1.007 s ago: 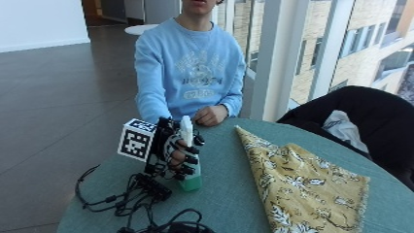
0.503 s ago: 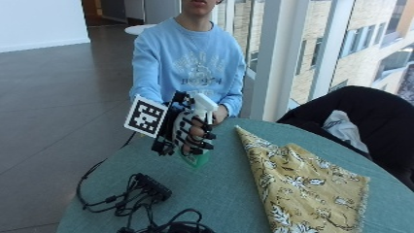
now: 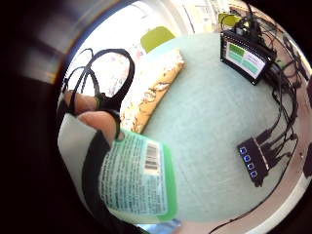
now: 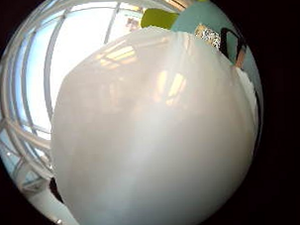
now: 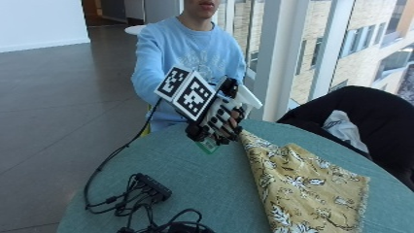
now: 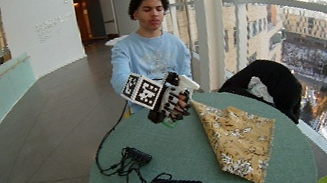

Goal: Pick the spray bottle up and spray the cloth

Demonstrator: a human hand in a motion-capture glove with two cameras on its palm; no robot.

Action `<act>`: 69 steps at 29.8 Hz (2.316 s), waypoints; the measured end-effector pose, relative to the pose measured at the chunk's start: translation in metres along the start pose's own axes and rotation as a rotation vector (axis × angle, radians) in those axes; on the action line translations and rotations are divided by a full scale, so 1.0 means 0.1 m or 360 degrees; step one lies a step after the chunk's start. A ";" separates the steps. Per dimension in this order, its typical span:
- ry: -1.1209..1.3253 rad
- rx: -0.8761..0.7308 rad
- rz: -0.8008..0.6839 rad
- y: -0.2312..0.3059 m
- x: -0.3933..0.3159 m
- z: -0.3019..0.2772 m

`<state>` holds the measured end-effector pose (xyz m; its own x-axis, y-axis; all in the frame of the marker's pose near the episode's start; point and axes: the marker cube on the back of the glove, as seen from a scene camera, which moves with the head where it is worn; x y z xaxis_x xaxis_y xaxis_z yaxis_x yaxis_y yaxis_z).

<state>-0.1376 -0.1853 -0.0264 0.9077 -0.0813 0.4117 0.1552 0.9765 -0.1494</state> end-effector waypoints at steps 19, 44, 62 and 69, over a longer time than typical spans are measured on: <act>0.0505 -0.0614 0.0255 -0.42 -0.33 0.52; 0.0569 -0.0736 0.0326 -0.42 -0.25 0.76; 0.0574 -0.0742 0.0344 -0.41 -0.22 0.76; 0.0584 -0.0753 0.0340 -0.40 -0.22 0.76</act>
<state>-0.1936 -0.2078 0.0384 0.9992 -0.0395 0.0066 0.0353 0.7918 -0.6097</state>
